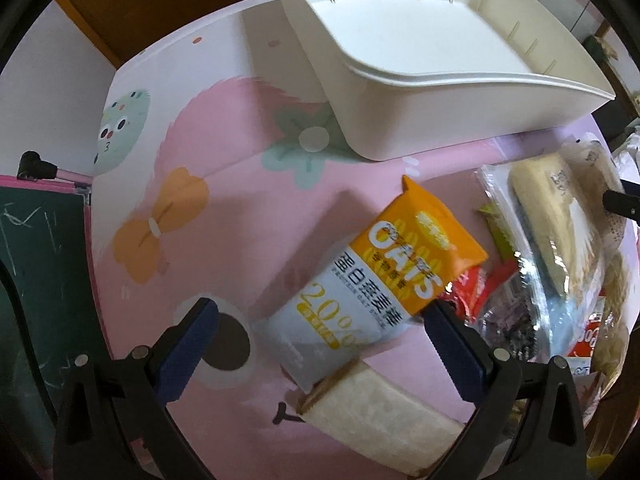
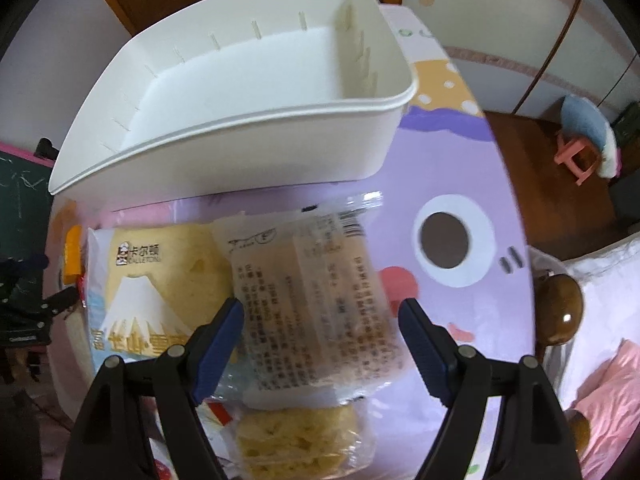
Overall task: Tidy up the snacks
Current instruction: 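Grasp the OATS bar with the left tool while the right tool grasps the clear bread bag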
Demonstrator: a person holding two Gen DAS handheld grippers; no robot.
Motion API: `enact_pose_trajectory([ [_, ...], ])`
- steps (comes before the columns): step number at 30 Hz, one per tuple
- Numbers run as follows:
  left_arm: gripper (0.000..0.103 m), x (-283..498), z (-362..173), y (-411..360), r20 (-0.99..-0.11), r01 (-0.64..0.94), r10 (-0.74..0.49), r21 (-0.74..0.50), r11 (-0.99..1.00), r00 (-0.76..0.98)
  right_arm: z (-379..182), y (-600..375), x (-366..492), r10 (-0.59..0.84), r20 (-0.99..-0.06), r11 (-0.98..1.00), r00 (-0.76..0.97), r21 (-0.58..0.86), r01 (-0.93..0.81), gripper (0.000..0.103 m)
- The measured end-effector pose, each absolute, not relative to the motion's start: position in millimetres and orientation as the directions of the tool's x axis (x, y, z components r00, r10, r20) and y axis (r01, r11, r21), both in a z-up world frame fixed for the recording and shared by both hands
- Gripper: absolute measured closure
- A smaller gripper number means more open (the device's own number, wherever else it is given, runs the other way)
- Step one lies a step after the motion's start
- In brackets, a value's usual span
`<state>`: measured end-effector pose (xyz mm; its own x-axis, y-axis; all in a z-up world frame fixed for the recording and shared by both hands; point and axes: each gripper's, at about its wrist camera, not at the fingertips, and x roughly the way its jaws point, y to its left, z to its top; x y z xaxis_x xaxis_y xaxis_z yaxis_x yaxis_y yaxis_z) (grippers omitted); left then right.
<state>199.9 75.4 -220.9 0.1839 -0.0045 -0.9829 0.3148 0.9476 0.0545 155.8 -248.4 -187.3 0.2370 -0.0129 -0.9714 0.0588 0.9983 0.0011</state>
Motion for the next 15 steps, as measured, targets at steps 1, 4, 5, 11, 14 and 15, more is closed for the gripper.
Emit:
enact_pose_trajectory([
  [1,0.001,202,-222,76,-0.984,0.314,-0.01,0.047,0.948,0.179,-191,-248,158,-0.013,-0.973,0.999,0.23,-0.001,0.052,0.023],
  [4,0.005,210,-228,79,-0.987,0.306,-0.037,0.013,0.952,0.158,-202,-241,164,-0.05,-0.977,0.999,0.209,-0.05,0.009,0.022],
  [5,0.006,212,-229,80,-0.987,0.306,-0.044,0.005,0.952,0.153,-204,-240,165,-0.059,-0.976,0.998,0.207,-0.06,0.001,0.021],
  [11,0.039,221,-238,86,-0.992,0.317,-0.058,-0.019,0.948,0.112,-213,-232,174,-0.092,-0.979,0.995,0.182,-0.095,-0.012,0.019],
  [14,0.05,227,-245,88,-0.994,0.329,-0.03,0.005,0.944,0.102,-217,-232,179,-0.108,-0.979,0.994,0.175,-0.11,0.002,0.02],
  [15,0.053,228,-246,87,-0.994,0.336,-0.016,0.022,0.941,0.11,-218,-232,179,-0.115,-0.978,0.993,0.176,-0.116,0.007,0.021],
])
